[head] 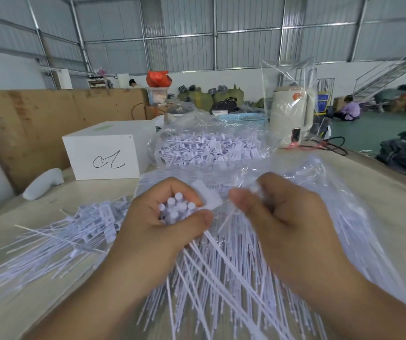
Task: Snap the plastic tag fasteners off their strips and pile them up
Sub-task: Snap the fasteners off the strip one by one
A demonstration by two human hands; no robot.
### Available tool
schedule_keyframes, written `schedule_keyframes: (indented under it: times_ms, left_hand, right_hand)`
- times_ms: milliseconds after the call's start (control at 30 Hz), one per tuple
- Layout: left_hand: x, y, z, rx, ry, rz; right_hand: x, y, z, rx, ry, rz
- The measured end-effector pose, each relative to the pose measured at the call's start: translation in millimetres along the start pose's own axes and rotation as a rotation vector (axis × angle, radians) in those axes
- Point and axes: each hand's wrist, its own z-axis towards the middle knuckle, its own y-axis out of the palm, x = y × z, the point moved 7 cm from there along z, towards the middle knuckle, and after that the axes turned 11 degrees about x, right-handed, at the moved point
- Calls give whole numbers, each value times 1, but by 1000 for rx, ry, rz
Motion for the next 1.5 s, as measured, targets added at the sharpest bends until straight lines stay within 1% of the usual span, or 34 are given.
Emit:
schedule_keyframes:
  times_ms: [33, 67, 100, 167, 200, 233, 367, 433, 500, 533, 600, 767, 833, 900, 967, 1033, 1100, 1200, 1300, 1333, 1433, 1467, 1500]
  left_hand:
    - [-2, -3, 2, 24, -3, 34]
    - [-4, -5, 3, 22, -13, 52]
    - [-6, -4, 3, -5, -30, 45]
    - [-7, 2, 1, -109, -56, -9]
    - [-6, 6, -1, -167, -55, -33]
    - [-5, 8, -3, -220, -53, -47]
    - [-7, 17, -10, -460, -80, -8]
    - [-10, 24, -18, -626, -127, 29]
    - [-14, 29, -24, -757, -182, 80]
    - [-15, 29, -26, -797, -190, 101]
    - [-16, 30, -26, -826, -198, 107]
    - [-12, 32, -27, -788, -173, 97]
    - [-14, 30, -24, -724, -158, 104]
    - [-14, 27, -21, -645, -133, 102]
    - [-12, 26, -20, -603, -105, 71]
    - [-10, 26, -19, -551, -71, 29]
    - [-8, 22, -12, -448, -47, -9]
    - [-5, 14, -3, -306, -16, -55]
    - [0, 9, 0, -218, 29, -48]
    - [0, 7, 0, -183, 21, -59]
    - [-5, -1, 3, -81, -70, -129]
    - [-6, -2, 3, -80, -85, -125]
    - [-6, -1, 2, -97, -89, -107]
  right_hand:
    - [1, -5, 4, 34, -6, -25]
    - [1, -6, 5, 16, -15, -34]
    - [3, -3, 5, -59, -16, -15]
    - [5, 15, -6, -342, -7, 37]
    - [6, 23, -12, -460, -24, 28]
    - [7, 28, -17, -534, -44, 9]
    - [11, 33, -19, -629, -18, 48]
    - [11, 35, -22, -688, -35, 2]
    - [9, 38, -27, -737, -68, -39]
    - [8, 39, -28, -750, -82, -45]
    - [9, 39, -29, -749, -79, -45]
    - [13, 36, -26, -742, -11, -52]
    - [17, 32, -24, -799, -9, -93]
    - [24, 26, -20, -843, 32, -94]
    - [28, 21, -14, -820, 64, -58]
    - [27, 18, -9, -745, 43, -60]
    - [23, 19, -5, -630, -2, -82]
    - [15, 22, -5, -453, -71, -174]
    - [7, 27, -9, -334, -110, -243]
    - [6, 26, -8, -285, -94, -210]
    - [13, 8, 8, -60, 58, 62]
    - [15, 2, 13, -48, 87, 137]
    - [17, 1, 14, -104, 103, 198]
